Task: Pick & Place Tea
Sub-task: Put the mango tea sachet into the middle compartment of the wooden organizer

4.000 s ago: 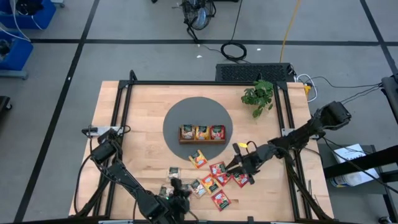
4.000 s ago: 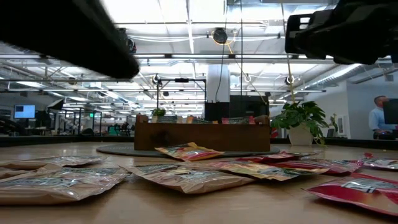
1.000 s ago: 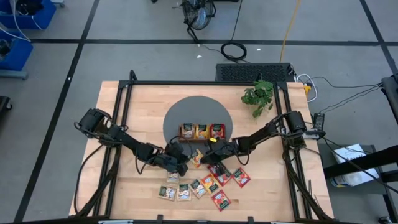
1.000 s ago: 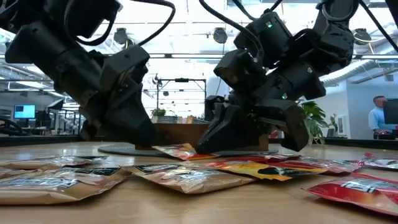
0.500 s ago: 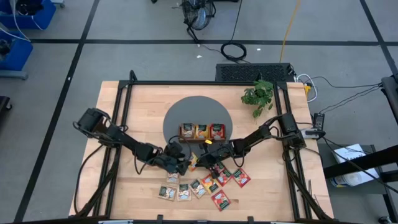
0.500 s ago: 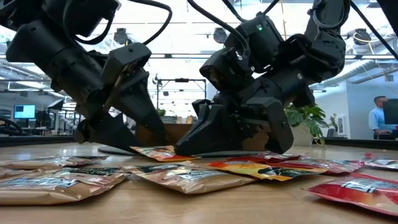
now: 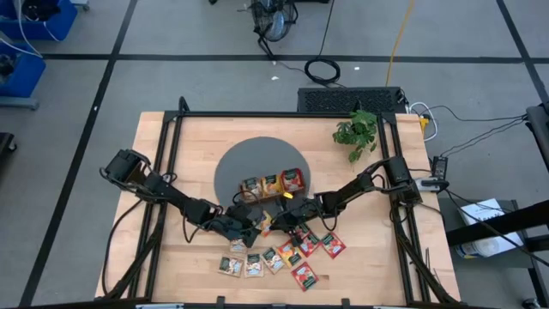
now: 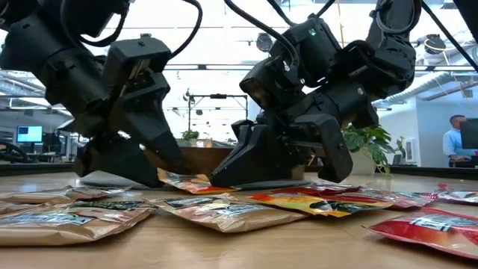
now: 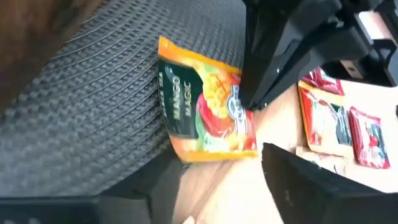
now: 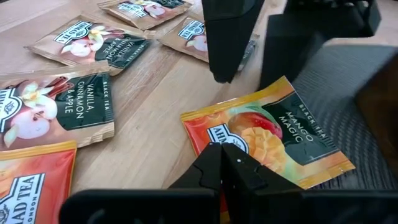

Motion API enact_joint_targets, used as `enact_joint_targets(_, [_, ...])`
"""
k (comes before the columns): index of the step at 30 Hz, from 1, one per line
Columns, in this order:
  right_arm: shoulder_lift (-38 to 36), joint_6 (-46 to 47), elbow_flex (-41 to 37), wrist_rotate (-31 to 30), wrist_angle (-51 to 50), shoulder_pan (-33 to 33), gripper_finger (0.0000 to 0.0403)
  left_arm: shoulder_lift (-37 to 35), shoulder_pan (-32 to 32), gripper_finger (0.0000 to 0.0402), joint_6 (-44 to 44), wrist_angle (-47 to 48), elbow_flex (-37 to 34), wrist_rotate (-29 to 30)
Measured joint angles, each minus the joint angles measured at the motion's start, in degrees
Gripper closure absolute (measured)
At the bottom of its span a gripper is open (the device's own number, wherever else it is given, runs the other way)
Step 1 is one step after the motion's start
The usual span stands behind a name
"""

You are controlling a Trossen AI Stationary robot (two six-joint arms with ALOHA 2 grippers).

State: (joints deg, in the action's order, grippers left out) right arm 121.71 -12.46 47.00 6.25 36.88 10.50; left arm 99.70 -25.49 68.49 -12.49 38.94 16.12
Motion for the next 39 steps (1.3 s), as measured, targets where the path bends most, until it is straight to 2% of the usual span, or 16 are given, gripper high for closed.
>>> enact_joint_targets(13, [0.1, 0.0, -0.2, 0.0, 1.3, 0.1, 0.0403, 0.1, 2.2, 0.0349, -2.4, 0.8, -0.1, 5.0])
enact_joint_targets(18, [0.1, 0.0, -0.2, 0.0, 1.4, 0.2, 0.0403, 0.2, 2.6, 0.0394, -5.0, 0.2, -0.1, 4.9])
enact_joint_targets(22, [0.1, 0.0, -0.2, 0.0, 1.8, 0.2, 0.0403, 0.2, 2.6, 0.0389, -7.1, -1.5, -0.2, 4.6])
enact_joint_targets(27, [0.2, -0.1, -0.3, 0.0, 2.3, 0.2, 0.0403, 0.2, 2.6, 0.0339, -8.2, -2.3, -0.2, 3.5])
enact_joint_targets(30, [0.2, -0.2, -0.3, -0.1, 2.6, 0.2, 0.0403, 0.2, 2.6, 0.0323, -8.7, -2.3, -0.2, 3.5])
enact_joint_targets(33, [0.2, -0.2, -0.3, -0.1, 3.0, 0.2, 0.0403, 0.2, 2.6, 0.0337, -11.4, -2.3, -0.2, 3.5])
enact_joint_targets(37, [0.3, 1.2, -0.3, -0.4, 5.1, 0.2, 0.0403, 0.2, 1.9, 0.0392, -17.2, -4.1, -0.2, 5.1])
enact_joint_targets(39, [0.3, 1.2, -0.3, -0.3, 5.8, 0.4, 0.0402, 0.2, 1.2, 0.0393, -20.8, -5.7, 0.4, 6.0])
